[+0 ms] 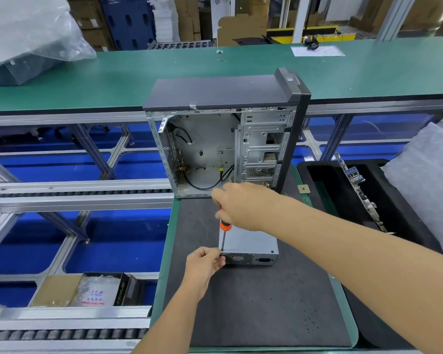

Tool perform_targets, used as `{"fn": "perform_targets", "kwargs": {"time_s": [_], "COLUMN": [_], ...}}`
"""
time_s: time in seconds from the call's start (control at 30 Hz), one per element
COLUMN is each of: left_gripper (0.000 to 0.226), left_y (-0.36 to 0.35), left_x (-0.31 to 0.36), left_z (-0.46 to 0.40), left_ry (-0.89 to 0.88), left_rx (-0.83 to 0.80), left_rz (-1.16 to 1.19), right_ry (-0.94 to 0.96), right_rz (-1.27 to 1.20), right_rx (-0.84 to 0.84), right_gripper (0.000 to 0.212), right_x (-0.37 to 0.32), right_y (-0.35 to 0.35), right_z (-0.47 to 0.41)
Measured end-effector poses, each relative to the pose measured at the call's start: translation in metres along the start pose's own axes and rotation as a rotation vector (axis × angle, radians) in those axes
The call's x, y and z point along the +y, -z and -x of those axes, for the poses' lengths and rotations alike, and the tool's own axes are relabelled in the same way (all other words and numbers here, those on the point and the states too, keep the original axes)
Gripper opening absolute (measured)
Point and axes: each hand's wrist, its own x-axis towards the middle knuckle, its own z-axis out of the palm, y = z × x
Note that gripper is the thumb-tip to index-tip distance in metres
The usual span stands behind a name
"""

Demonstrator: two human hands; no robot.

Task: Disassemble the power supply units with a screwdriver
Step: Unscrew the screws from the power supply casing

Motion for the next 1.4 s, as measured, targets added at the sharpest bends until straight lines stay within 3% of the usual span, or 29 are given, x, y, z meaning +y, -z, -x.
{"fn": "perform_targets", "kwargs": {"time_s": [0.1,0.2,0.3,0.43,0.5,0.57,0.67,0.77,0.93,1.0,1.1,1.2,1.27,1.33,1.4], "left_gripper": [0.017,0.016,0.015,0.016,0.016,0.014,0.012,0.012,0.011,0.012,0.011,0.012,0.013,0.013,0.011], "left_y": [-0.0005,0.0001,0.0002,0.0001,0.0004,0.0005,0.0009,-0.0001,-0.0001,0.0001,0.0002,-0.0009,-0.0013,-0.0013,-0.0009], "left_x": [-0.0001,-0.0004,-0.0005,-0.0009,-0.0006,-0.0005,-0.0004,-0.0012,-0.0001,-0.0006,-0.0005,0.0005,0.0011,0.0015,0.0018], "left_z": [0.0001,-0.0002,-0.001,-0.0006,-0.0004,-0.0004,-0.0002,0.0003,-0.0002,0.0001,0.0012,0.0016,0.0024,0.0033,0.0039], "left_ry": [-0.006,-0.009,-0.005,-0.007,-0.009,-0.009,-0.007,-0.009,-0.007,-0.005,-0.006,-0.005,-0.006,-0.006,-0.005], "left_rx": [0.008,-0.003,0.005,-0.003,-0.007,-0.009,0.0,-0.005,-0.004,-0.001,0.0,-0.004,-0.007,-0.007,-0.001], "left_rz": [-0.013,-0.005,-0.011,-0.004,-0.003,-0.006,-0.013,-0.012,-0.014,-0.01,-0.002,0.004,0.008,0.008,-0.003], "right_ry": [0.001,-0.111,-0.044,0.062,0.037,-0.055,-0.058,0.062,0.014,-0.101,-0.133,-0.026,0.006,-0.09,-0.164], "right_rz": [-0.218,-0.164,0.082,-0.176,-0.273,-0.21,-0.029,-0.17,-0.309,-0.262,-0.013,-0.195,-0.33,-0.243,0.048], "right_rx": [0.006,-0.045,-0.055,0.043,-0.004,-0.024,0.048,0.06,0.049,0.049,0.122,0.075,0.006,-0.025,-0.003], "right_gripper": [0.038,0.049,0.037,0.029,0.041,0.055,0.039,0.023,0.043,0.053,0.047,0.028,0.041,0.058,0.058], "right_x": [0.0023,0.001,0.0026,0.0052,0.0044,0.0026,-0.0003,0.0037,0.0036,0.0027,0.0024,0.0067,0.0079,0.0059,0.0032], "right_y": [-0.0046,-0.0047,-0.0014,-0.0033,-0.0032,-0.0041,-0.0048,-0.0061,-0.0075,-0.0094,-0.0104,-0.0092,-0.0049,-0.0044,-0.0016], "right_z": [0.001,-0.0002,-0.0005,0.0002,-0.0017,-0.0044,-0.0075,-0.0068,-0.0062,-0.0063,-0.007,-0.0068,-0.0039,-0.0023,-0.0012]}}
